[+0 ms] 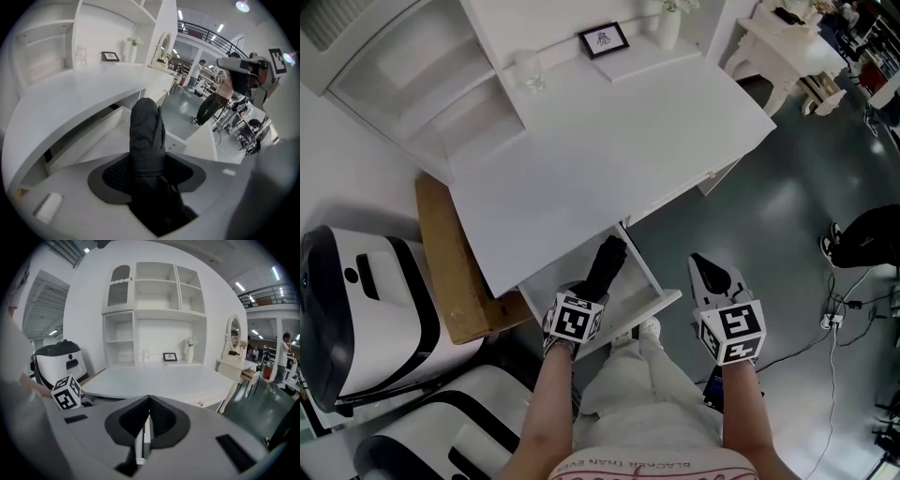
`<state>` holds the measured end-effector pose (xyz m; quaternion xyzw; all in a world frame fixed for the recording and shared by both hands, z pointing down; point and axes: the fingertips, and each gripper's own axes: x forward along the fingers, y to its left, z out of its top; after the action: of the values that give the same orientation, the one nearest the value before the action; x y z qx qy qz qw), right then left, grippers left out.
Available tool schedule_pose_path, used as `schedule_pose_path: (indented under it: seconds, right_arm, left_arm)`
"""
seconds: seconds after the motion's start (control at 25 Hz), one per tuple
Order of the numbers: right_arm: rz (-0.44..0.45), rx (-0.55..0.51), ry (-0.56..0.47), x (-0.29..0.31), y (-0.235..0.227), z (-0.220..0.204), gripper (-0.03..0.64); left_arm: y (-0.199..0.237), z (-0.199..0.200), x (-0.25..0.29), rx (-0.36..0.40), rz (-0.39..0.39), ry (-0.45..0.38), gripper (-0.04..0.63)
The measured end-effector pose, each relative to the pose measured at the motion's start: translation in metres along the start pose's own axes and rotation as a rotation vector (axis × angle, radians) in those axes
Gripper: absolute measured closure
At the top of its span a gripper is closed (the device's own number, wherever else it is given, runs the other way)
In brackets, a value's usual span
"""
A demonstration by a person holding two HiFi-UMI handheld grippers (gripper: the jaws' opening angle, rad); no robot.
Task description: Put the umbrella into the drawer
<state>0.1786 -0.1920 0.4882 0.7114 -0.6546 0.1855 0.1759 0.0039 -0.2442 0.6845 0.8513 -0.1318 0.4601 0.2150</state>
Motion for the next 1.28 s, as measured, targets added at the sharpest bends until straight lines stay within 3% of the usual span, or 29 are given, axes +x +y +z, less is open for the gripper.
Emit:
schedule_pose_path:
  seconds: [0.48, 0.92, 1.28]
  right_arm:
    - [0.01, 0.011, 0.06, 0.009, -0.012, -0.026, 0.609]
    - [0.015, 0.028, 0.116, 0.02, -0.022, -0.05, 0.609]
    - [0.037, 0.041, 0.146, 0.033, -0.018, -0.065, 0.609]
  left_arm:
    - [0.012, -0.017, 0.041, -0.073, 0.0, 0.072, 0.362]
    - [0.034, -0.019, 0.071, -0.116, 0.057, 0.085, 0.362]
    - [0.045, -0.022, 0.094, -0.154, 0.05, 0.092, 0.362]
